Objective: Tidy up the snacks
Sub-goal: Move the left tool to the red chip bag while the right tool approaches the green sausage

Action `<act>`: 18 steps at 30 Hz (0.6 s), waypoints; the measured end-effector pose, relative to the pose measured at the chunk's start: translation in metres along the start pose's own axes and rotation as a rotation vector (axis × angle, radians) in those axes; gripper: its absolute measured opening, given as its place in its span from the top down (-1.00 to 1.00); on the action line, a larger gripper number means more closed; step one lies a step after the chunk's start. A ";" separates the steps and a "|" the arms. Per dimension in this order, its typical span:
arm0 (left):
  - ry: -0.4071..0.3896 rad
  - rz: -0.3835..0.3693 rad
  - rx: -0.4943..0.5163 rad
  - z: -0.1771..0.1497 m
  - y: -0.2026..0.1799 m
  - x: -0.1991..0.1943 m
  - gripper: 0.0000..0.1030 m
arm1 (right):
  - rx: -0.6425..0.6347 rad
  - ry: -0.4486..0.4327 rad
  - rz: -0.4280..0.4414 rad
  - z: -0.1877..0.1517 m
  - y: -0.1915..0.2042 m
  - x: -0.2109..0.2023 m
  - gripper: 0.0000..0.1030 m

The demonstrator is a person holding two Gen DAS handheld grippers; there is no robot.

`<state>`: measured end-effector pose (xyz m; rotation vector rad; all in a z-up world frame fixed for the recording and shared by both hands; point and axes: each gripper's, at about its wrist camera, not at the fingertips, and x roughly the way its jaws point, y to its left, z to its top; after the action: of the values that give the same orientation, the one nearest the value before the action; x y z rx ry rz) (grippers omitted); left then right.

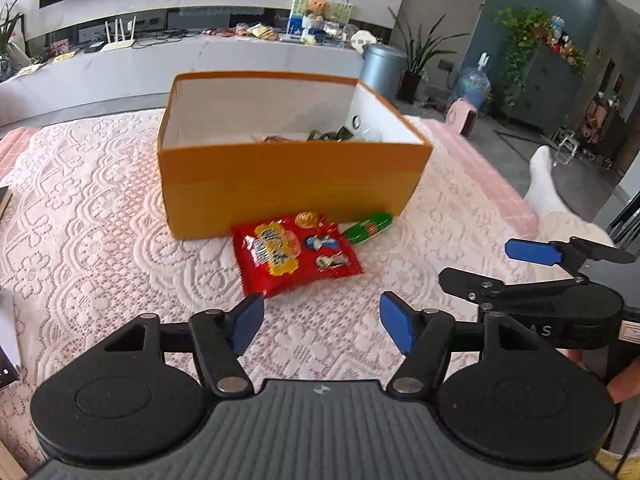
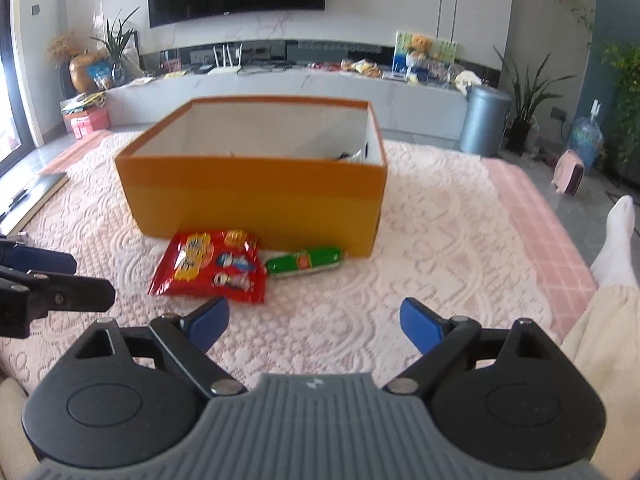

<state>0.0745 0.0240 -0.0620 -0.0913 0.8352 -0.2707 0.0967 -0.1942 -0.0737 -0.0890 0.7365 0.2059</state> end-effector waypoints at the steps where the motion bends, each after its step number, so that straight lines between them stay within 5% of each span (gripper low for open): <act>1: 0.003 0.004 -0.001 0.000 0.001 0.002 -0.44 | -0.001 0.003 0.005 -0.002 0.001 0.002 -0.67; 18: 0.008 -0.049 -0.044 0.003 0.027 0.039 -0.42 | 0.016 0.023 0.061 0.001 0.000 0.038 -0.31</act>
<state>0.1070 0.0390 -0.0930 -0.1523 0.8482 -0.2993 0.1246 -0.1878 -0.0990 -0.0542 0.7641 0.2576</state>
